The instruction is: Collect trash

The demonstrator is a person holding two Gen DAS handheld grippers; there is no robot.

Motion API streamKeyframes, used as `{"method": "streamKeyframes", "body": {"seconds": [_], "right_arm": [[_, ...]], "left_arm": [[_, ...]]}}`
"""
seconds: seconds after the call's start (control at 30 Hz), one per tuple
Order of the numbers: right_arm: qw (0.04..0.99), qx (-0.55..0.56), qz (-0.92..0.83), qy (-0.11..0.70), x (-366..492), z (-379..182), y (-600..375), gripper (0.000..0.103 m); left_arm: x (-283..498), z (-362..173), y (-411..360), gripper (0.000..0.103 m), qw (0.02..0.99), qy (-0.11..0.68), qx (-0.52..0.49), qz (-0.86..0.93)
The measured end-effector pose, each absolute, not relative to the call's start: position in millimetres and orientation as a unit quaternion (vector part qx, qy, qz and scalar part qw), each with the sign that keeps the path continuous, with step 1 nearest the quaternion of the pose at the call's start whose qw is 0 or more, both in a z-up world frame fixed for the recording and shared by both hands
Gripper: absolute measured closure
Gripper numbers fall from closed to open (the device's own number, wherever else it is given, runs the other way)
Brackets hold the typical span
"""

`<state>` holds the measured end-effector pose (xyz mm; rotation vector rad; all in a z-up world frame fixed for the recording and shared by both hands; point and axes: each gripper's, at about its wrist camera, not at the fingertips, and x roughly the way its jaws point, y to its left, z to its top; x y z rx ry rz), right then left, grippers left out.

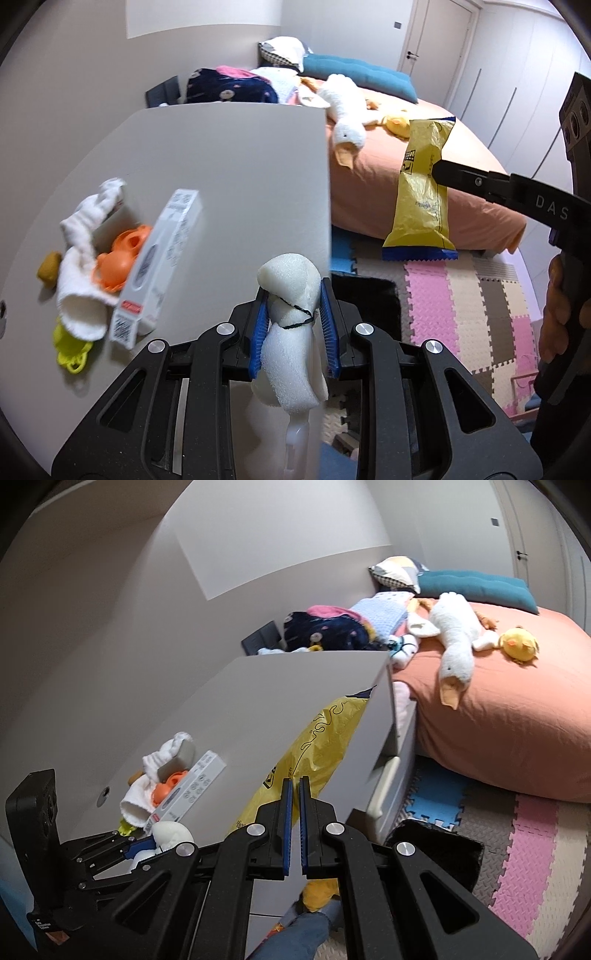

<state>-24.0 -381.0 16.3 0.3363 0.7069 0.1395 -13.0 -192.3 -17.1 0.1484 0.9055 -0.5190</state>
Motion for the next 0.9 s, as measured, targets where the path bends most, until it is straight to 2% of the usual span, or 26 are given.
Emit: {"method": "streamKeyframes", "body": {"seconds": [0.9], "right_arm": [[0.922,0.214,-0.040,0.319,-64.1,6.1,-492.1,0.099]], "left_arm": [[-16.9,-21.9,-311.6,0.077,0.822,0.440,0.105,-0.346]]}}
